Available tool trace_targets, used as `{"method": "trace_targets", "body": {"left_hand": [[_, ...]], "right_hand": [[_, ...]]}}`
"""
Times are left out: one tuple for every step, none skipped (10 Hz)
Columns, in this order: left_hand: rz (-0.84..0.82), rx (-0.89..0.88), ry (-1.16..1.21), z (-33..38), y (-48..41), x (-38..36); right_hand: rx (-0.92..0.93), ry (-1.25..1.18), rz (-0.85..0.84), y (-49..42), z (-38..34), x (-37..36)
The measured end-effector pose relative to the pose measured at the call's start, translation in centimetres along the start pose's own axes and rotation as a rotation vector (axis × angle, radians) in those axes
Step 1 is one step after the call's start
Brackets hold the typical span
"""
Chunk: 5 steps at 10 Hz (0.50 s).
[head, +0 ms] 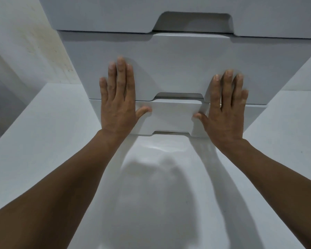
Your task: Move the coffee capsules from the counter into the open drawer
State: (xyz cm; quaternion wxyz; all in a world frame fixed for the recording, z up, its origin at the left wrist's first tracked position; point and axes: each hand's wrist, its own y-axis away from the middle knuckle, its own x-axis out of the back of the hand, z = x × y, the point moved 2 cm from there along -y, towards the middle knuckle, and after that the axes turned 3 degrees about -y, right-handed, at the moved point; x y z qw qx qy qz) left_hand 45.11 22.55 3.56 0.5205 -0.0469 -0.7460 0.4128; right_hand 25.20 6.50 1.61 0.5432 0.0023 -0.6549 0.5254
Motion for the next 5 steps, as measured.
{"method": "trace_targets", "body": {"left_hand": [[0.015, -0.013, -0.012, -0.1, 0.0, -0.3], [0.017, -0.016, -0.017, -0.2, 0.1, -0.2], [-0.006, -0.013, -0.011, -0.1, 0.0, 0.1], [-0.026, -0.018, -0.020, 0.0, 0.2, 0.3], [-0.073, 0.020, 0.002, 0.3, 0.2, 1.4]], "right_hand": [[0.024, -0.002, 0.042, 0.1, 0.2, -0.4], [0.030, -0.011, 0.053, 0.2, 0.2, -0.5], [0.024, -0.013, 0.047, 0.2, 0.1, -0.2], [0.025, -0.034, 0.000, 0.3, 0.3, 0.0], [-0.001, -0.076, -0.072, 0.2, 0.2, 0.8]]}}
